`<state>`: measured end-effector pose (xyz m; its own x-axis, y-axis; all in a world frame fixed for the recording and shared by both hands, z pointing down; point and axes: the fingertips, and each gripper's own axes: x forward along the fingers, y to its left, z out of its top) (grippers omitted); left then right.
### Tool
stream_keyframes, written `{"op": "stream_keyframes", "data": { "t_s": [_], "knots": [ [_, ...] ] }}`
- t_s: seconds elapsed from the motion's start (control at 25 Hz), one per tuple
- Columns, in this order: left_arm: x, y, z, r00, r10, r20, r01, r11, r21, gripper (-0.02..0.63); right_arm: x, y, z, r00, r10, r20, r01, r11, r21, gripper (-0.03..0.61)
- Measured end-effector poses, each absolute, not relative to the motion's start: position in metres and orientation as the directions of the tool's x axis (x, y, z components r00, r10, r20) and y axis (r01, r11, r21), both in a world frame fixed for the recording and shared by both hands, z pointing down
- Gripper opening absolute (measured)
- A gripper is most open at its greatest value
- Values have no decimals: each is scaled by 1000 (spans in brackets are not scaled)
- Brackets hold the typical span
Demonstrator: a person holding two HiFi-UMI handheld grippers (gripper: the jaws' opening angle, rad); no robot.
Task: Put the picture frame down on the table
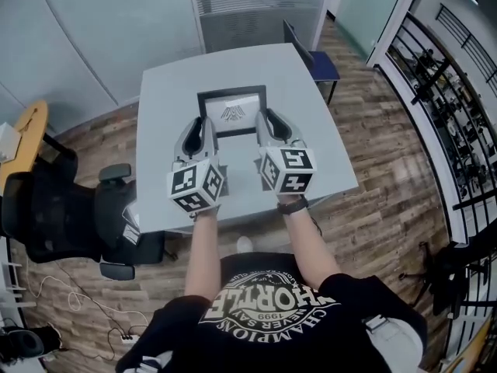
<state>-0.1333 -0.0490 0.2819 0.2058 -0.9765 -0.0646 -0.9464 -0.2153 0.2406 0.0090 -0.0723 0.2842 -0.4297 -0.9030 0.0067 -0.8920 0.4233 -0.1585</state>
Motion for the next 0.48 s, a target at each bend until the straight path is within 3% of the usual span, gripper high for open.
{"op": "stream_keyframes", "data": {
  "t_s": [0.48],
  "knots": [
    [-158, -121, 322, 230, -973, -2, -928, -219, 302, 72, -14, -140, 316, -400, -914, 70, -910, 387, -145, 67]
  ]
}}
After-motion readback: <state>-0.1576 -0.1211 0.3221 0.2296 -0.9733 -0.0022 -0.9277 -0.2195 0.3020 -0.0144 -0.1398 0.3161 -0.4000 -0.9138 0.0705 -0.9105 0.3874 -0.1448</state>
